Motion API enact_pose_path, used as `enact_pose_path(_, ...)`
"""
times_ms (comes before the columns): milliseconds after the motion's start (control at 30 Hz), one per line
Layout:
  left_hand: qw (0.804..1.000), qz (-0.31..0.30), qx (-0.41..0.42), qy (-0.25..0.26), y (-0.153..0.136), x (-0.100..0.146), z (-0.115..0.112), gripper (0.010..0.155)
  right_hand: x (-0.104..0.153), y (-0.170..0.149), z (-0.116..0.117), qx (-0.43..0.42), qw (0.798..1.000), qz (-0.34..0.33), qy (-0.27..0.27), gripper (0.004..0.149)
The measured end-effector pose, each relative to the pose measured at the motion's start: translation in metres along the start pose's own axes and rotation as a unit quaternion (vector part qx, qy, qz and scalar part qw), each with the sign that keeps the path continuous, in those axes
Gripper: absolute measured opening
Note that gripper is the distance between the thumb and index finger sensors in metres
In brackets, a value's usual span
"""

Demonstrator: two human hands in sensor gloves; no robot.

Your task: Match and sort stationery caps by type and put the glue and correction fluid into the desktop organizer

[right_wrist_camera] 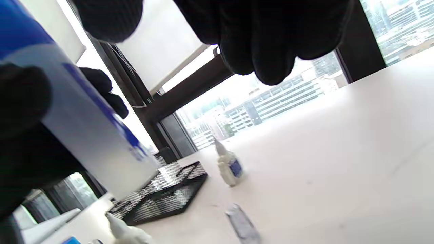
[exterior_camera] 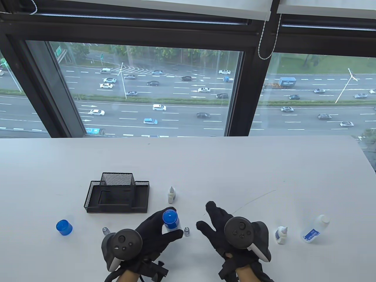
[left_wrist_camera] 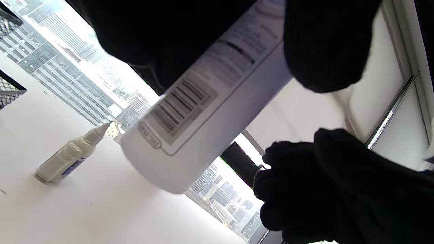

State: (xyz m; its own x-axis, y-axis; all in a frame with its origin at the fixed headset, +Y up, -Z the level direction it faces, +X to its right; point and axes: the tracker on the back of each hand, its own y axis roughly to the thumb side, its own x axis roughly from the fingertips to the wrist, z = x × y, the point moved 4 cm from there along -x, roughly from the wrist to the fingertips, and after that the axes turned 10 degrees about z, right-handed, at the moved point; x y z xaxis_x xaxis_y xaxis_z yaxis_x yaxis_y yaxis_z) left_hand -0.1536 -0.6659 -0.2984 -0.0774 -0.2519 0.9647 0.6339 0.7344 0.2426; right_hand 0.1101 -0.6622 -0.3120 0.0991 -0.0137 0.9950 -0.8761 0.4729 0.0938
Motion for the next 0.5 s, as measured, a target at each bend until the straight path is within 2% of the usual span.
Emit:
enact_pose_path(67,1.0,0.005,0.004,0.012,-0.002,0.0,0.009,0.072,0.003,-0.009,0.008,0.024,1.0,0.015,-0.014,0.073)
enact_pose_path(133,0.999,0.014,0.024,0.026,-0.003,0.0,0.021,0.072,0.006,-0.016,0.014,0.038,0.997,0.02,-0.058,0.071)
enact_pose_path(233,0.998,0.011,0.044,0.036,-0.001,-0.004,0.04,0.072,0.011,-0.015,0.011,0.058,0.996,0.021,-0.067,0.07)
enact_pose_path(267,0.998,0.004,0.03,0.052,0.002,-0.007,0.052,0.072,0.014,-0.013,0.009,0.05,0.995,0.012,-0.086,0.07)
enact_pose_path(367,0.994,-0.001,-0.026,0.105,0.003,-0.019,0.087,0.072,0.021,-0.014,0.007,0.064,0.995,0.008,-0.082,0.07)
enact_pose_path(467,0.987,0.055,-0.006,0.153,-0.007,-0.034,0.123,0.072,0.023,-0.016,0.006,0.058,0.994,0.008,-0.088,0.069)
enact_pose_path(500,0.984,0.075,0.001,0.161,-0.01,-0.036,0.128,0.072,0.024,-0.016,0.005,0.056,0.995,0.009,-0.085,0.07)
